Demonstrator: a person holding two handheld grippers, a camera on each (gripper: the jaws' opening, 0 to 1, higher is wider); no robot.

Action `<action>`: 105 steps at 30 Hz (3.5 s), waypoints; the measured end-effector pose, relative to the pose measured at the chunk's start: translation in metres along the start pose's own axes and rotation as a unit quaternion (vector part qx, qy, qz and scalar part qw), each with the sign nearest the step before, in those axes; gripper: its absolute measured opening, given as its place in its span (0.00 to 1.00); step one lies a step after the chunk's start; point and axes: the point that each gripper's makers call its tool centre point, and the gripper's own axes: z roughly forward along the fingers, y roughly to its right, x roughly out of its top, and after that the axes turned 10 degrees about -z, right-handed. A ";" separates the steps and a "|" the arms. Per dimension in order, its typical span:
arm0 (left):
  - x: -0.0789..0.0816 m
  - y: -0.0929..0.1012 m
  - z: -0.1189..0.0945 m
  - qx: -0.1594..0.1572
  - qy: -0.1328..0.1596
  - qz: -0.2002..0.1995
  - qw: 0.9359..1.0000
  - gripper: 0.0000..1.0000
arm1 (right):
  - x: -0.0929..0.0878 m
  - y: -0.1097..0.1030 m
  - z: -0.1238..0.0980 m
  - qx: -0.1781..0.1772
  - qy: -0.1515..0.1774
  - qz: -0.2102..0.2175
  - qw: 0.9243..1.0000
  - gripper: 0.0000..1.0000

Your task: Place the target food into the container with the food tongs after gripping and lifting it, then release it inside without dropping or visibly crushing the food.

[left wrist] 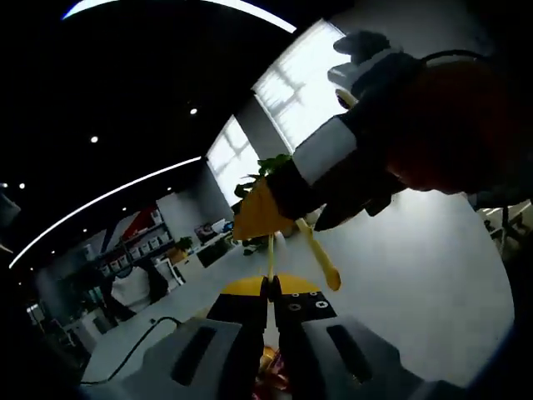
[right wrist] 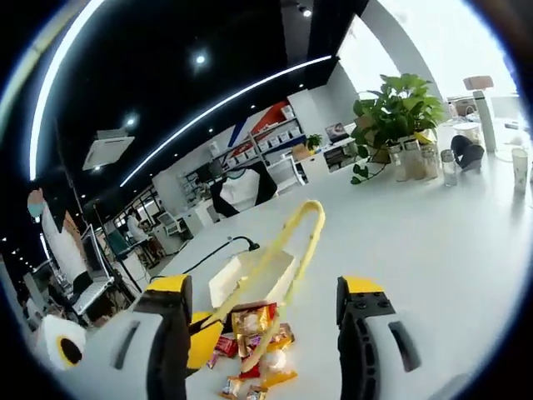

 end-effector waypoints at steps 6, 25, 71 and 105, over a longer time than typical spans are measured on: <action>0.001 0.001 -0.001 0.001 -0.001 0.022 1.000 0.02 | -0.009 0.002 0.002 -0.002 -0.017 0.040 0.999 0.55; 0.004 0.008 -0.002 -0.004 0.003 0.108 0.994 0.02 | -0.021 0.004 0.002 0.020 -0.026 0.245 0.969 0.27; 0.022 -0.013 -0.023 -0.198 0.107 -0.722 0.654 0.23 | 0.015 -0.014 0.000 0.086 0.029 0.149 0.985 0.25; 0.036 -0.025 -0.023 -0.245 0.188 -0.844 0.438 0.02 | 0.034 -0.037 -0.006 0.167 0.074 0.174 0.968 0.27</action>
